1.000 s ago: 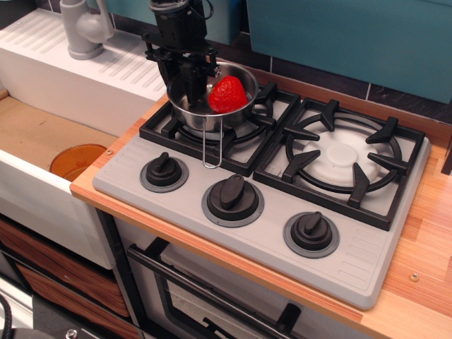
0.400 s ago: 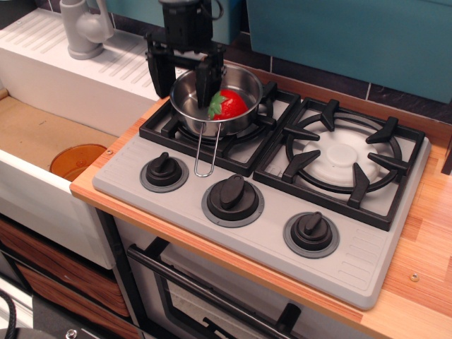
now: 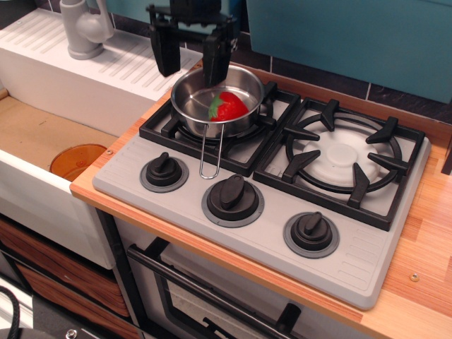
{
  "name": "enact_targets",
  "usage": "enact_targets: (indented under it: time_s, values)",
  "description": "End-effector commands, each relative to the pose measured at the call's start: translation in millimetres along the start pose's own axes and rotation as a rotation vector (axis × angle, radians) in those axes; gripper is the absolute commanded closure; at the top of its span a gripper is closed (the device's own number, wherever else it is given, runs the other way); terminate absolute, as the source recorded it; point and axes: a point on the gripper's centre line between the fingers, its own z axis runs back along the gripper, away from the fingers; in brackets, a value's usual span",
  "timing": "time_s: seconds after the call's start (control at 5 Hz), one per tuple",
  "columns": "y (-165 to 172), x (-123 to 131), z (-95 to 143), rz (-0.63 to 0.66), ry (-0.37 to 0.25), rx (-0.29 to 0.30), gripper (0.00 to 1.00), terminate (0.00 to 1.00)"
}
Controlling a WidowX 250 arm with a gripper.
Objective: Put strawberry in pot or pan an put pot or pan on stove
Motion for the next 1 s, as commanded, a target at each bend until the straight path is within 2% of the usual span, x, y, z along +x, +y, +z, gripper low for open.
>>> enact_targets:
  time_s: [0.0, 0.4, 0.6, 0.8]
  values:
    - [-52.8, -14.3, 25.3, 0.048, -0.071, 0.022, 0.00, 0.00]
    - [-116.0, -27.6, 13.7, 0.107, -0.098, 0.006, 0.00, 0.00]
    - [-134.6, -25.3, 15.1, 0.120, -0.097, -0.005, 0.00, 0.00]
    - [-140.2, -16.5, 16.5, 0.108, -0.095, -0.027, 0.00, 1.00]
